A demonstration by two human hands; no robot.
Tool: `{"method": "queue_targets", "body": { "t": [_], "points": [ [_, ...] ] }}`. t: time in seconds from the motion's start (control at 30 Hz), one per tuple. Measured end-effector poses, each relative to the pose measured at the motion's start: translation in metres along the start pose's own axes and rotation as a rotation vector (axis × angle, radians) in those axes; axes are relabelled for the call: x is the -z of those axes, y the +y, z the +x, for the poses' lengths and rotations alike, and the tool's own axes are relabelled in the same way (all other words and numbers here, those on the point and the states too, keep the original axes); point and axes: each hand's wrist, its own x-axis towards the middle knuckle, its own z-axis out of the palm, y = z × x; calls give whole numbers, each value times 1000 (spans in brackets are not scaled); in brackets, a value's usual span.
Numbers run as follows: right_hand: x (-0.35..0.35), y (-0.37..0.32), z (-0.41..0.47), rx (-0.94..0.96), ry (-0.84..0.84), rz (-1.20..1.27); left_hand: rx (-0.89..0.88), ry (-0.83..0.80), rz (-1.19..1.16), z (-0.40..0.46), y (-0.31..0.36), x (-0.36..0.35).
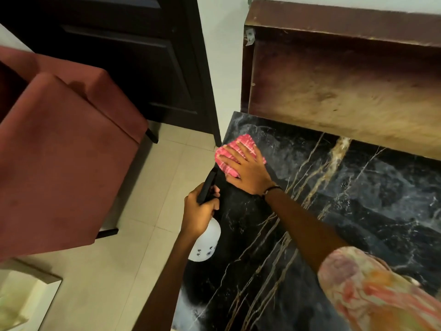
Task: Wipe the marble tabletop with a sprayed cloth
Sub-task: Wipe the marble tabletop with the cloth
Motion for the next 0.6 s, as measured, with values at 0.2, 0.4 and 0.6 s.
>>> {"method": "queue_targets", "body": {
  "t": [0.2,0.4,0.6],
  "points": [
    [-7,-15,-24,161,42,13,-10,-7,29,17,13,-10],
    [-8,45,-69,140,39,-31,-2,-43,-12,32,25,-22],
    [8,60,10,-39,46,11,-10,-47,-24,43,28,-27]
  ]
}}
